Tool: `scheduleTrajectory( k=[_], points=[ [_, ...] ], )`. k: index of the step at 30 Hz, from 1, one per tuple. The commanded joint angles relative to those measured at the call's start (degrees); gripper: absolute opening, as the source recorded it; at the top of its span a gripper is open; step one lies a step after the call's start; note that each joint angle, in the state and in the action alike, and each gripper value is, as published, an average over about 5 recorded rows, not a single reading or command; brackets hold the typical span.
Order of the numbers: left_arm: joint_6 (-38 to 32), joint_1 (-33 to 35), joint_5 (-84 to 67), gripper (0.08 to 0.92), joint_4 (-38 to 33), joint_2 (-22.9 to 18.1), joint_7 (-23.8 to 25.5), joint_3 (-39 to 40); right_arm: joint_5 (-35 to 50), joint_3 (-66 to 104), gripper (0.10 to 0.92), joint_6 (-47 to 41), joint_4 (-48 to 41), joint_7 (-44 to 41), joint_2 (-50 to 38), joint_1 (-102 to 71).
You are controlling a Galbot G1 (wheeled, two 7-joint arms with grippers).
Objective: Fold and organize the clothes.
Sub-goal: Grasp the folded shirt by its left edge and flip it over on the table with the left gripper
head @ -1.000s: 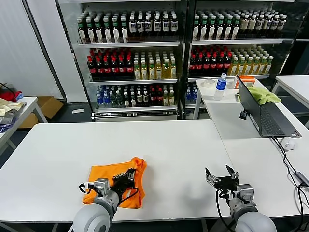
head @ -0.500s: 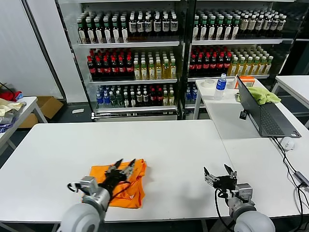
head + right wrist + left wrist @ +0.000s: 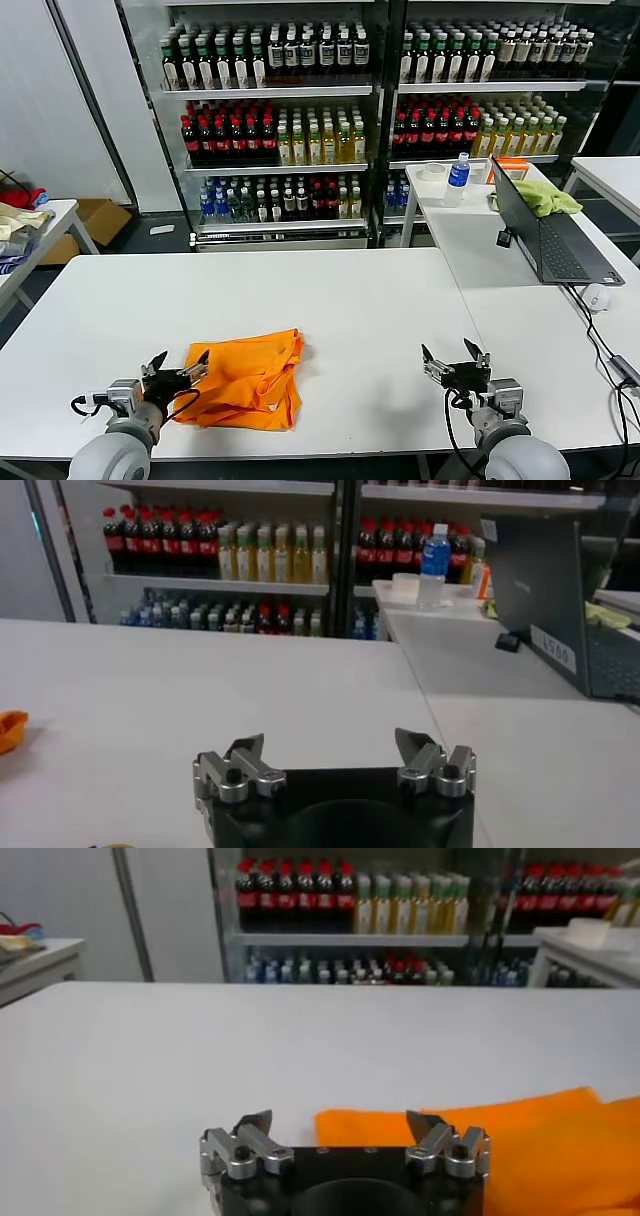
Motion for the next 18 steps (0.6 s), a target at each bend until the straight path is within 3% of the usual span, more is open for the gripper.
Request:
scheduleTrajectory(
  k=[1, 12, 18],
  points=[
    [-0.05, 2.95, 2.62, 0.823, 2.48, -0.2, 0.53, -1.69, 0.01, 0.34, 0.823, 0.08, 0.1, 0.0, 0.07, -0.26],
    [-4.26, 2.48, 1.94, 0.821, 4.41, -1.84, 3.13, 0.56, -0.26, 0.0, 0.823, 0.07, 0.08, -0.02, 0.24, -0.23],
    [-4.59, 2.16, 1.03, 0.715, 4.73, -2.16, 3.42, 1.53, -0.24, 0.05, 0.823, 0.07, 0.05, -0.04, 0.26, -0.06]
  ],
)
